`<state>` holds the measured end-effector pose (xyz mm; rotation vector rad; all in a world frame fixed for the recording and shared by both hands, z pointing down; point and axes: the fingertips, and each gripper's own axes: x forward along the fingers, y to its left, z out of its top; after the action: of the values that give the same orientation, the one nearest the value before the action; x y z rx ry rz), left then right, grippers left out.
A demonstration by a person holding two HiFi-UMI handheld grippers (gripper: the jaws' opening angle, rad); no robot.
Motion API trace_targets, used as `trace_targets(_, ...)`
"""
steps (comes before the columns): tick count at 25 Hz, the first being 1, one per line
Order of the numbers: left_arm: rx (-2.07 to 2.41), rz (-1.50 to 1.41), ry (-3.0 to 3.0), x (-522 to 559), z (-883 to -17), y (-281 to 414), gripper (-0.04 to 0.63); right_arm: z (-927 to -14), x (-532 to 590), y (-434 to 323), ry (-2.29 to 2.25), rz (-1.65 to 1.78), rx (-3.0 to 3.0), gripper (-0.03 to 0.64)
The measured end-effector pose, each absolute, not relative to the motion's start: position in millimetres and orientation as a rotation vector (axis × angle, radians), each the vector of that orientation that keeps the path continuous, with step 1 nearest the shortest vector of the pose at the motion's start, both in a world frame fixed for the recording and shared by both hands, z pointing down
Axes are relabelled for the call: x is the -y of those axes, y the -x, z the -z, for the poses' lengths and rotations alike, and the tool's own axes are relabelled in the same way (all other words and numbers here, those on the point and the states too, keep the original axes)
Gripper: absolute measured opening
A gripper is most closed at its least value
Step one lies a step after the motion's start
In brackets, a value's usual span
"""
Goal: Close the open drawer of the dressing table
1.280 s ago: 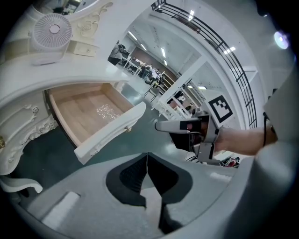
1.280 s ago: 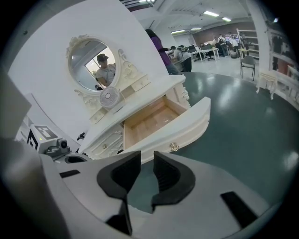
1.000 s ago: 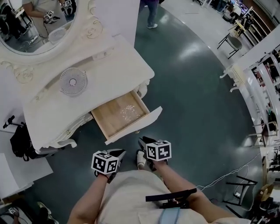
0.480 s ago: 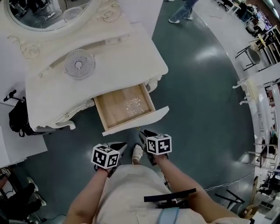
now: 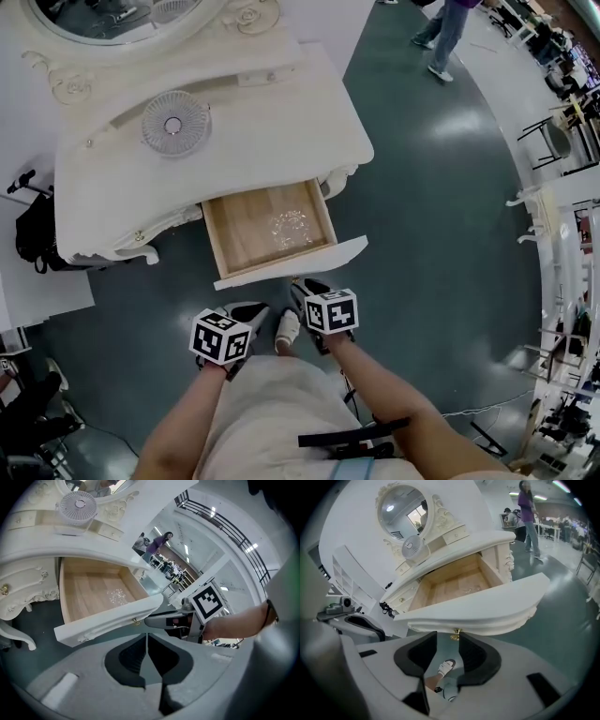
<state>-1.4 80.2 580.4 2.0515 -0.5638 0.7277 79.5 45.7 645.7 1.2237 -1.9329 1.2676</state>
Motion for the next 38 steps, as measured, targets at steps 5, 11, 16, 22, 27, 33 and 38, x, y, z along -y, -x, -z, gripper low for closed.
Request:
trace_targets(5,0.574,-0.733,-2.033,-86.3,-588.8,2.6,0.011,-665.3,-46.2,-78.4,-1.227,-1.281,1.904,0.155)
trace_targets(11,0.56,-0.727,-2.021,-87.6,-596.9,-3.1,0.011,-681.5,-44.8,-77.4,-1.198,-1.273,1.887,0.16)
trace_targets(16,0.549,-0.733,-2.028,-86.2,-597.6,-2.9,0.011,-686.8,-42.0,-78.3,-1.202,-1.262,1.869,0.13)
trace_targets(22,0.541,-0.73,-2.024,-86.5,-600.6,1.5,0.011,-687.5,-40.2,-79.5,-1.203,-1.258,1.864,0.123)
trace_targets(27,0.542,-0.727,-2.02,-85.0,-603.0,4.0,0.011,-687.2,-36.0,-79.1,-1.205,-1.248,1.856,0.123)
trace_targets(33,0.555,-0.721,-2.019,-75.7,-605.2,7.8,0.011,-688.5,-31.1,-77.0,-1.185,-1.239,1.851,0.121)
trace_targets(38,0.557,-0.717,-2.019,-66.9,-605.6,11.2,0.011,-687.7,-22.1,-75.9,-1.171,-1.229,1.852,0.121)
